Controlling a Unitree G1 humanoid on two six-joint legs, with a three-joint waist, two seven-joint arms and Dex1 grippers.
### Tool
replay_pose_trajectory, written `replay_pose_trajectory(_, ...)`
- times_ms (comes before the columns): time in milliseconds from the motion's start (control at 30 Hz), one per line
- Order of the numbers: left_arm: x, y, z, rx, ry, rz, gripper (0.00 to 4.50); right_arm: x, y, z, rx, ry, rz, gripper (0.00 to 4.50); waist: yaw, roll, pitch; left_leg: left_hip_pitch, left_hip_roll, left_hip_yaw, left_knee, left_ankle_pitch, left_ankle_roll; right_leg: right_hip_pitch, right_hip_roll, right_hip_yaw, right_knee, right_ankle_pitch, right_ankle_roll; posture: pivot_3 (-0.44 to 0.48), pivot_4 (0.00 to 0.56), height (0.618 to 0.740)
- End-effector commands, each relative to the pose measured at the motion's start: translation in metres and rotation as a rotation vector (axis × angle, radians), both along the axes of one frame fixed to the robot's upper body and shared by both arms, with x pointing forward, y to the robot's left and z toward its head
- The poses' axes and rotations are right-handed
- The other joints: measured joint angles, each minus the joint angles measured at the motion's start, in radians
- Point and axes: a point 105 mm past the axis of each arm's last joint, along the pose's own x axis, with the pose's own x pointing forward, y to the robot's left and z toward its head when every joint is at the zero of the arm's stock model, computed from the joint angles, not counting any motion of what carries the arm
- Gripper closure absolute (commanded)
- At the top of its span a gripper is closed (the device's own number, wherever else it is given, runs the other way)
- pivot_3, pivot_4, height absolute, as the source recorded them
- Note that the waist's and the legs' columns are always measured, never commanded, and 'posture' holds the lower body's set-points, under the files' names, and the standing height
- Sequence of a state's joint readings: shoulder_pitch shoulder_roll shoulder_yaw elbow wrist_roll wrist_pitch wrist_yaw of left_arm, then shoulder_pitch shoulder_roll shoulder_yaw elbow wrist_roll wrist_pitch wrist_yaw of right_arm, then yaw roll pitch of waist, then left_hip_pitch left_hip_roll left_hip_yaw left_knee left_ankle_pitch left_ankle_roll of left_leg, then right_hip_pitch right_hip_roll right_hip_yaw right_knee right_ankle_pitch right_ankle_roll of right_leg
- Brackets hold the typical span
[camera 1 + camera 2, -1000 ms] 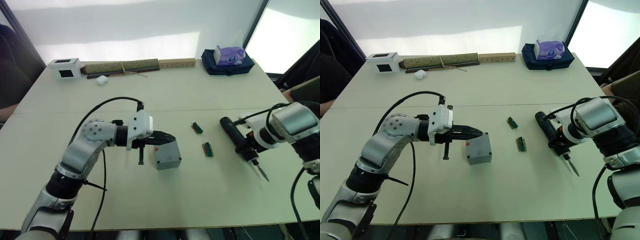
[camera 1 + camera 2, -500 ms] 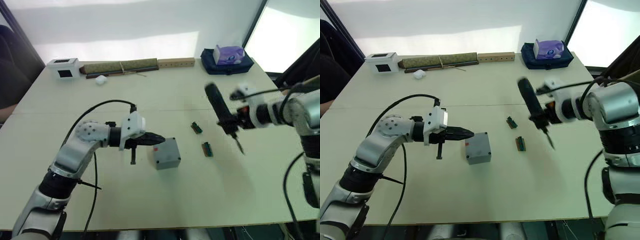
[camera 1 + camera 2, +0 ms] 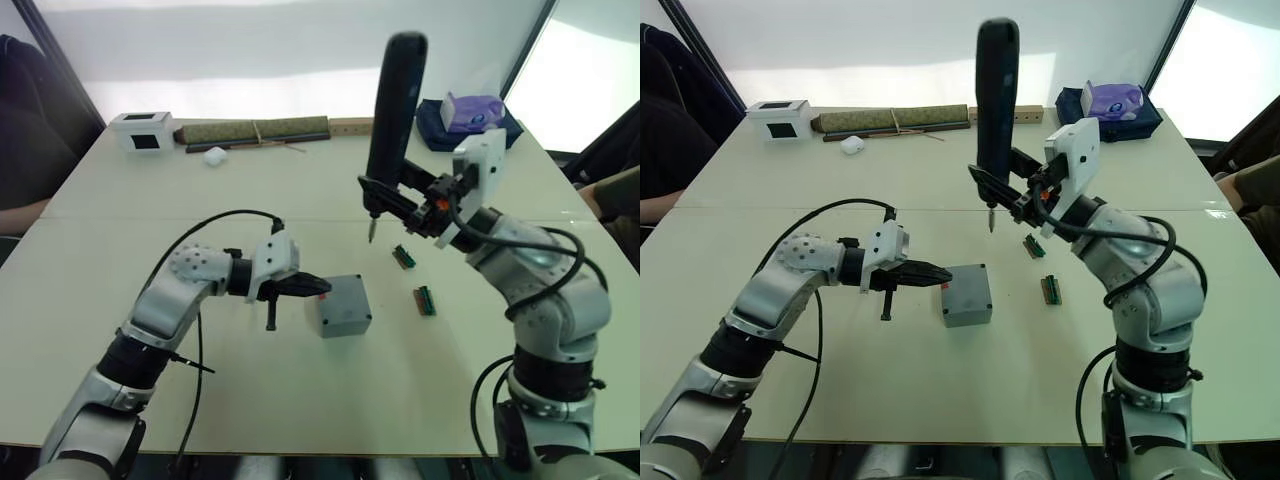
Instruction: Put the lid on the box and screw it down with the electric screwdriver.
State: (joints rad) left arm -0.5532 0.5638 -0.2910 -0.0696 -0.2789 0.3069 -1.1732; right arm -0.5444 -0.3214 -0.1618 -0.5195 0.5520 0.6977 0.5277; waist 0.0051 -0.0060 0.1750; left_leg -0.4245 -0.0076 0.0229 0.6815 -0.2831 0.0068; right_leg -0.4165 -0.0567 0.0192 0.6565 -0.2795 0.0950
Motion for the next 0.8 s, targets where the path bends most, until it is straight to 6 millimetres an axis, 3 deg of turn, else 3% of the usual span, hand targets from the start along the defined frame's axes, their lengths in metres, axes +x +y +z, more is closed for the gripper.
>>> replay_pose_trajectory(33,0.003,-0.002,-0.006,0.024,-0.015,0.004,4.5,-0.017,0.009,0.007,0.021,-0.103,0.029,2.69,0.001,0.0,0.0,0.0,0.0,0.0,0.0,0.0,0.0,0.0,0.0,0.0,0.0,0.0,0.0,0.0,0.15,0.74)
replay_pose_trajectory(167,0.007,-0.003,-0.013,0.041,-0.01,0.018,4.5,-0.022,0.018,-0.011,-0.033,-0.083,0.061,2.69,-0.002,0.0,0.0,0.002,0.0,0.0,0.001,0.0,0.0,0.001,0.001,0.0,0.003,0.0,0.0,0.0,0.15,0.74)
replay_pose_trajectory(367,0.007,-0.008,-0.013,0.028,-0.005,0.02,4.5,-0.02,0.018,-0.022,-0.039,-0.067,0.049,2.69,-0.001,0.0,0.0,0.003,0.0,0.0,0.002,0.0,0.0,0.001,0.001,0.0,0.005,0.0,0.0,0.0,0.15,0.74)
replay_pose_trajectory(567,0.005,-0.008,-0.013,0.03,-0.001,0.021,4.5,-0.009,0.014,-0.046,-0.049,-0.028,-0.009,2.69,-0.002,0.0,0.0,0.008,0.0,0.0,0.002,0.0,0.001,0.005,0.001,0.0,0.005,0.0,0.0,0.0,0.15,0.74)
replay_pose_trajectory(800,0.006,-0.006,-0.012,0.032,-0.003,0.03,4.5,-0.005,0.012,-0.054,-0.066,-0.029,-0.028,2.69,-0.007,0.0,0.0,0.011,0.0,0.0,0.002,0.0,0.001,0.008,0.001,0.001,0.005,0.0,0.0,0.0,0.15,0.74)
